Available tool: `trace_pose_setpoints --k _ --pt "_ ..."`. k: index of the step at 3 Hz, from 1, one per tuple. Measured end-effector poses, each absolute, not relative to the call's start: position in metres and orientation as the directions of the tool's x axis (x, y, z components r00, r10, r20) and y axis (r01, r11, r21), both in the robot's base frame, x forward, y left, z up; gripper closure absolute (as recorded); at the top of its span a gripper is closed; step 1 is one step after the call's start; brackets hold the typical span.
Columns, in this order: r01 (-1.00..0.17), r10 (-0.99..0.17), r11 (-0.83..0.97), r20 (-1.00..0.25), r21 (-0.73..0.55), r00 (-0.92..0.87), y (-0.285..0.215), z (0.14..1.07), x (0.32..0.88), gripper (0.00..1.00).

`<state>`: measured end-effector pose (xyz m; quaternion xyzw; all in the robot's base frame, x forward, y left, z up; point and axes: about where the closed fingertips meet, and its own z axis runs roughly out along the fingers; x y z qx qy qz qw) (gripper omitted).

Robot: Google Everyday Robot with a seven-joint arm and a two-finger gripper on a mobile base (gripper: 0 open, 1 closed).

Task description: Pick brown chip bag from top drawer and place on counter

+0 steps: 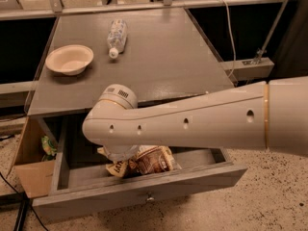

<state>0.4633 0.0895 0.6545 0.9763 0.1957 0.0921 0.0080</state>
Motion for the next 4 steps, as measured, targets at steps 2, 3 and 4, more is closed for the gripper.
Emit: trace_pose_setpoints --k 2,3,4 --pt "0.416 0.388 -0.906 0.23 -0.085 0.892 0.088 0.697 0.464 1.0" --pt "0.436 0.361 -0.876 0.322 -0.204 0.875 0.087 0.74 0.459 1.0" --pt "0.436 0.284 -0.838 0.419 -0.329 0.862 0.081 0.776 0.457 1.0"
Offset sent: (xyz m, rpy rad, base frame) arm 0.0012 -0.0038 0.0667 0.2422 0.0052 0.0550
